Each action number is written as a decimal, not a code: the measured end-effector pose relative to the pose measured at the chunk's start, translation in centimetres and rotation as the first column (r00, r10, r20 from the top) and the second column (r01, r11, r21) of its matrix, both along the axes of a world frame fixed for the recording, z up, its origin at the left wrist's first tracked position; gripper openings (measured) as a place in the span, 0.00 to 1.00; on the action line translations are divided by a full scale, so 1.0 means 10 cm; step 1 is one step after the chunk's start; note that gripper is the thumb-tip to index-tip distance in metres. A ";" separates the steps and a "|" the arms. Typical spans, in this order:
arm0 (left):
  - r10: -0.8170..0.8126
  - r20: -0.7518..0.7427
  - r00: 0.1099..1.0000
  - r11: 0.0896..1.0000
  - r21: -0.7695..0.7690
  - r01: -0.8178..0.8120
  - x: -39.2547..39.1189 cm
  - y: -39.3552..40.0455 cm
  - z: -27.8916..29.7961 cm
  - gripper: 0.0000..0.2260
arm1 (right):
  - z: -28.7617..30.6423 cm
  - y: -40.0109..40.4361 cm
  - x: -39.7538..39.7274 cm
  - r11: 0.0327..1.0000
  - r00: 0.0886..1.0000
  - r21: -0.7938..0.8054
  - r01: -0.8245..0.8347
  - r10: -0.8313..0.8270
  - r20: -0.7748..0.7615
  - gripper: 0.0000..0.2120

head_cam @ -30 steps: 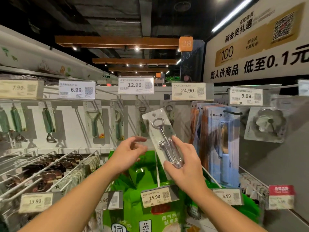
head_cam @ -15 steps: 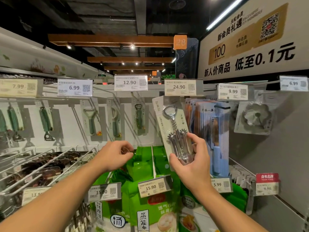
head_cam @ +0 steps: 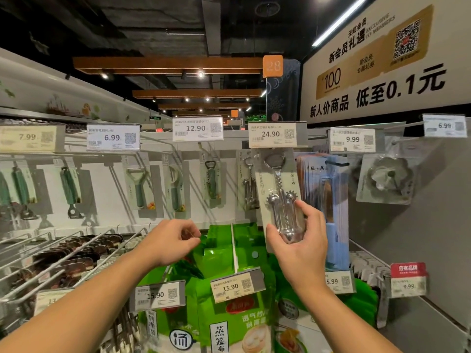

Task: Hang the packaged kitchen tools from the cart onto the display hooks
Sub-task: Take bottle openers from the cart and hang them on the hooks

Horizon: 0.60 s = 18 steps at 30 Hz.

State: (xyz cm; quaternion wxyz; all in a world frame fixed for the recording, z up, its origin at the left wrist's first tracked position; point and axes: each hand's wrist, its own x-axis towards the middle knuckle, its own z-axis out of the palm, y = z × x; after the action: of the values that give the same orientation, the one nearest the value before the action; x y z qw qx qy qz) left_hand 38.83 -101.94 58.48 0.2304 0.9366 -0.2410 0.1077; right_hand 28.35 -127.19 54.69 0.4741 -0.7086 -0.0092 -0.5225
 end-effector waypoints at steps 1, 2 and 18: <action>0.005 0.003 1.000 1.000 -0.001 -0.005 0.00 0.00 0.00 0.02 | 0.00 0.01 0.01 1.000 1.000 0.000 0.001 -0.001 -0.021 0.32; 0.010 0.008 1.000 1.000 0.000 -0.010 0.01 -0.01 0.00 0.02 | 0.01 0.02 0.03 1.000 0.999 0.005 -0.010 0.010 -0.052 0.32; 0.098 0.053 0.994 0.995 -0.015 -0.098 0.14 -0.37 0.09 0.10 | 0.37 -0.28 1.28 0.948 0.797 0.218 -0.231 0.313 -0.517 0.41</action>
State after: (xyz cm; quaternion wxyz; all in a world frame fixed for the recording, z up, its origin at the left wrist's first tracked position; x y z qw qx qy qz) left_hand 40.18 -105.63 59.41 0.2240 0.9426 -0.2001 0.1457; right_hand 41.14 -129.99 58.43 0.5767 -0.7830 0.0617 -0.2248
